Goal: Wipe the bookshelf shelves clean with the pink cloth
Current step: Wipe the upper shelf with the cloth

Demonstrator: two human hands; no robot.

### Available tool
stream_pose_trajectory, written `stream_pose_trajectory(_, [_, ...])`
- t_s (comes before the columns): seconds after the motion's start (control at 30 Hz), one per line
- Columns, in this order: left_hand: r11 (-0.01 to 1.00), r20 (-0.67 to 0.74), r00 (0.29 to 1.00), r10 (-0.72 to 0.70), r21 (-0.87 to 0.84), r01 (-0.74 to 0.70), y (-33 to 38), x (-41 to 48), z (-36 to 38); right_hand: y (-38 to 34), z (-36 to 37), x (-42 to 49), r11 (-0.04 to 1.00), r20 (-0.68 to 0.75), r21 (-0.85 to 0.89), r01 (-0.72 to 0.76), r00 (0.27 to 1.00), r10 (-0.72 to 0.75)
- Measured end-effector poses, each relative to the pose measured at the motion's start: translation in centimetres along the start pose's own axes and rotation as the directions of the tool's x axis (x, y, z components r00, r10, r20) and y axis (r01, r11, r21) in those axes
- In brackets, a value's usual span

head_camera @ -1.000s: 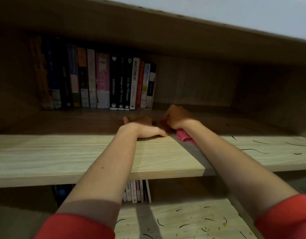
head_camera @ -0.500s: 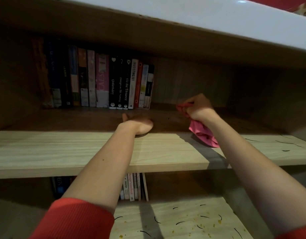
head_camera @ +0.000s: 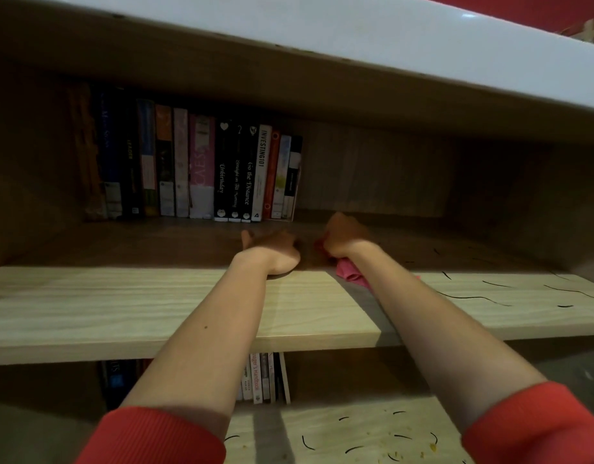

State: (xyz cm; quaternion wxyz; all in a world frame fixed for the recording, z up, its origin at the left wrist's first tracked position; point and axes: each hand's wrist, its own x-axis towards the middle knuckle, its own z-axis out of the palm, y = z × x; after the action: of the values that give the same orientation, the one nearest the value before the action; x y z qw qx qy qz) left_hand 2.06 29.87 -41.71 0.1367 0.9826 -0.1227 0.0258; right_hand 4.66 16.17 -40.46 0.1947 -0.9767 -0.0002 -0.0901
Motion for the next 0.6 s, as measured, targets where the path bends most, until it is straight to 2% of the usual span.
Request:
stream_pose_trajectory(0.1, [0.999, -0.012, 1.0, -0.017, -0.03, 0.017, -0.1, 0.1, 0.0, -0.2, 0.0, -0.2, 0.994, 0.088, 0.108, -0.01, 0.996, 0.001])
stream_pose_trajectory(0.33, [0.993, -0.1, 0.993, -0.059, -0.109, 0.048, -0.3, 0.2, -0.1, -0.7, -2.9, -3.4, 0.986, 0.254, 0.144, -0.083, 0.966, 0.045])
stream_pose_trajectory(0.5, [0.987, -0.205, 0.978, -0.048, -0.161, 0.014, -0.1, 0.3, -0.1, -0.4, -3.4, -5.6, 0.997, 0.176, 0.079, -0.002, 0.984, -0.012])
stream_pose_trajectory(0.6, [0.974, -0.21, 0.977, -0.035, -0.226, -0.013, -0.2, 0.5, -0.2, -2.0, -2.2, -4.7, 0.978, 0.167, 0.192, 0.083, 0.979, -0.116])
